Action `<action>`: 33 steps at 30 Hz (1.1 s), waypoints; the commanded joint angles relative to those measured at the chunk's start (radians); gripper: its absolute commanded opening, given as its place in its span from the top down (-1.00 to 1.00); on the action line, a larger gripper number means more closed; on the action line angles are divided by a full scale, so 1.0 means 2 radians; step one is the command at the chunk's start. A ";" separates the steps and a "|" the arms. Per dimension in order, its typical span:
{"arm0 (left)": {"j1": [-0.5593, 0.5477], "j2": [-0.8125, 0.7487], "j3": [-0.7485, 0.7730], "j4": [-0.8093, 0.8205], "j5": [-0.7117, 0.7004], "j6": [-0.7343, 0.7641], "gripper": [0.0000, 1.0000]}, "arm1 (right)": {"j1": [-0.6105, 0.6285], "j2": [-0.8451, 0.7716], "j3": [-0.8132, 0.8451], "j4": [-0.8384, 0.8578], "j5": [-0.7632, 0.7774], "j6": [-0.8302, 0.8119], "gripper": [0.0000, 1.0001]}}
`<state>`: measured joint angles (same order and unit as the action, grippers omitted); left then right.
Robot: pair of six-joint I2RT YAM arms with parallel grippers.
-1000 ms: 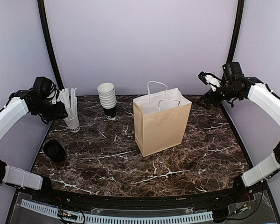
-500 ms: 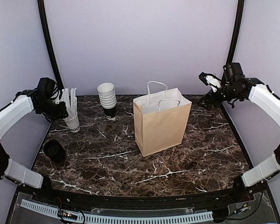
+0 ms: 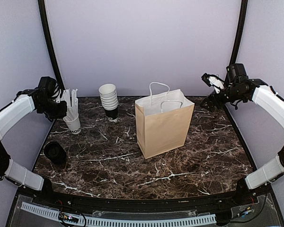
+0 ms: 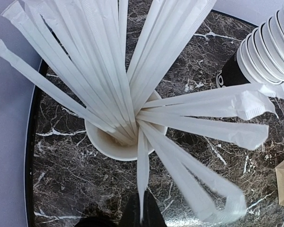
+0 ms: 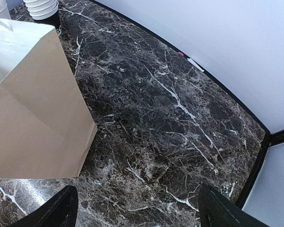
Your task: Pack the takeout coffee
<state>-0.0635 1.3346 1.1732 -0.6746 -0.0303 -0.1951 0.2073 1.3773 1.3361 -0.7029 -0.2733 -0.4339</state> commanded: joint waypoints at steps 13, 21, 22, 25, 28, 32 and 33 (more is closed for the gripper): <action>0.003 -0.035 0.174 -0.182 -0.060 0.032 1.00 | -0.002 0.011 0.012 0.012 -0.019 0.006 -0.79; 0.002 -0.055 0.209 -0.205 -0.020 0.011 1.00 | -0.002 0.017 0.020 0.010 -0.029 0.006 -0.79; 0.002 -0.058 0.222 -0.203 0.003 0.008 1.00 | -0.003 0.018 0.020 0.009 -0.029 0.006 -0.79; -0.007 -0.067 0.255 -0.194 0.043 -0.004 1.00 | -0.002 0.017 0.023 0.007 -0.027 0.004 -0.79; -0.030 -0.065 0.304 -0.162 0.094 -0.003 1.00 | -0.002 0.018 0.026 0.007 -0.027 0.004 -0.79; -0.079 -0.054 0.338 -0.087 0.172 0.001 1.00 | -0.002 0.020 0.029 0.008 -0.030 0.007 -0.79; -0.093 -0.052 0.340 -0.074 0.206 -0.004 1.00 | -0.002 0.020 0.029 0.008 -0.030 0.008 -0.79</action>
<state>-0.1764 1.2339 1.8050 -0.9756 0.1432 -0.1905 0.2073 1.4094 1.3643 -0.7033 -0.3176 -0.4316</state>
